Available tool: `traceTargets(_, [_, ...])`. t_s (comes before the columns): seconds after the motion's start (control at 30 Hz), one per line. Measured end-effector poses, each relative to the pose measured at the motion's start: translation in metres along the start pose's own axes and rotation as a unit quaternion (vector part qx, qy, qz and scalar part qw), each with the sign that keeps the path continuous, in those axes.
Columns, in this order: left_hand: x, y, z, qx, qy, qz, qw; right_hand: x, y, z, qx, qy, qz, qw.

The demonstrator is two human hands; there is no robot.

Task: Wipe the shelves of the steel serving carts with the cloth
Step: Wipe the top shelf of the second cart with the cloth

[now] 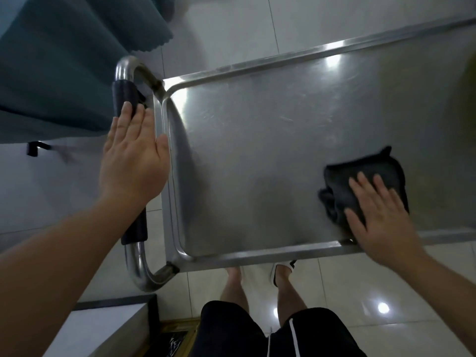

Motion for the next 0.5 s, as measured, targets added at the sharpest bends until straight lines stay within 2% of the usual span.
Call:
traceTargets(0.1, [0.000, 0.000, -0.002, 0.009, -0.001, 0.004, 1.000, 0.043, 0.012, -0.028, 0.010, 0.033, 0.005, 0.999])
traceTargets(0.17, [-0.001, 0.000, -0.003, 0.013, -0.002, 0.006, 1.000, 0.055, 0.021, -0.074, -0.012, 0.047, 0.024, 0.999])
traceTargets(0.27, [-0.001, 0.000, -0.002, 0.013, 0.002, 0.004, 1.000, 0.067, 0.052, -0.184, -0.053, -0.025, 0.011, 0.998])
traceTargets(0.4, [0.000, -0.003, 0.000, 0.012, 0.001, 0.001, 1.000, 0.084, 0.094, -0.346, -0.100, -0.178, -0.072, 0.976])
traceTargets(0.5, [-0.003, -0.003, 0.001, 0.012, 0.005, -0.003, 1.000, 0.080, 0.104, -0.376, -0.093, -0.208, -0.105, 0.968])
Point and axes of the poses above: each hand's wrist, its own x-axis away from the middle knuckle, its own y-axis out of the palm, z = x × y, the point moved 10 cm from there along -x, towards the middle knuckle, and after that the axes turned 9 degrees about z, right-handed, at the moved point
